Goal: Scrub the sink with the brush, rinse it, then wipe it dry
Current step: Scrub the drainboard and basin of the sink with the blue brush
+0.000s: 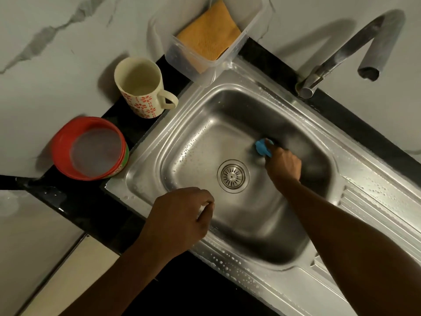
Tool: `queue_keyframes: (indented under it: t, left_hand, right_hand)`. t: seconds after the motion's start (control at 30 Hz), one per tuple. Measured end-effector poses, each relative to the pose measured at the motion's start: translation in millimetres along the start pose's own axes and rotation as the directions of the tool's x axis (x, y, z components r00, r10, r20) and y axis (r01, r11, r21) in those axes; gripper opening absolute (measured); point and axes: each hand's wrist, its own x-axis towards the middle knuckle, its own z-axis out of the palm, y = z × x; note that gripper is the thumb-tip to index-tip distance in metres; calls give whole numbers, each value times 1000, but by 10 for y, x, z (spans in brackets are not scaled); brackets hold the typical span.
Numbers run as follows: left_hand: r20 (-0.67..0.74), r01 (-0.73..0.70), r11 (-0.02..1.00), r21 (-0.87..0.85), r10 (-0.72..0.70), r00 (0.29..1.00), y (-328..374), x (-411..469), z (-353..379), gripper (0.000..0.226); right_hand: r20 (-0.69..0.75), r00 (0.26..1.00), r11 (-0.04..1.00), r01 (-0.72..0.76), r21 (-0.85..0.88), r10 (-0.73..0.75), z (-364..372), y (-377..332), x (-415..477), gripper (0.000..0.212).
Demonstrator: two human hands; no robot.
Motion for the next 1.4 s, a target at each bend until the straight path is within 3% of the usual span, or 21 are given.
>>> queue_keyframes:
  t: [0.23, 0.47, 0.57, 0.63, 0.7, 0.8, 1.07, 1.2, 1.4]
  left_hand:
    - [-45, -4, 1000, 27, 6, 999, -174, -109, -9, 11]
    - [-22, -26, 1000, -2, 26, 999, -67, -89, 11, 14]
    - [-26, -39, 999, -22, 39, 999, 33, -68, 8, 8]
    - [-38, -61, 997, -44, 60, 998, 99, -53, -15, 6]
    - [-45, -78, 996, -37, 76, 996, 144, -48, -41, 11]
    - [-30, -84, 996, -20, 83, 996, 194, -42, -89, 10]
    - [-93, -99, 995, -29, 96, 991, 311, -89, -180, 6]
    - [-105, -102, 995, -19, 99, 989, 313, -122, -131, 4]
    - [-55, -107, 994, -15, 106, 993, 269, -199, -82, 6]
  right_hand:
    - [-14, 947, 943, 318, -96, -321, -140, -1146, 507, 57]
    - [-37, 840, 776, 482, -406, -541, -465, -637, 547, 61]
    - [29, 877, 786, 445, -428, -480, -571, -185, 394, 65]
    - [160, 910, 800, 413, -435, -383, -624, 140, 205, 54]
    - [198, 929, 808, 369, -459, -312, -681, 368, 28, 41]
    - [279, 923, 702, 382, -601, -264, -744, 594, -163, 35]
    - [416, 909, 776, 256, -576, 8, -1348, 355, -232, 37]
    - [391, 920, 715, 268, -646, 10, -1608, 311, -85, 36]
    - [340, 938, 806, 251, -536, -66, -836, 441, -290, 29]
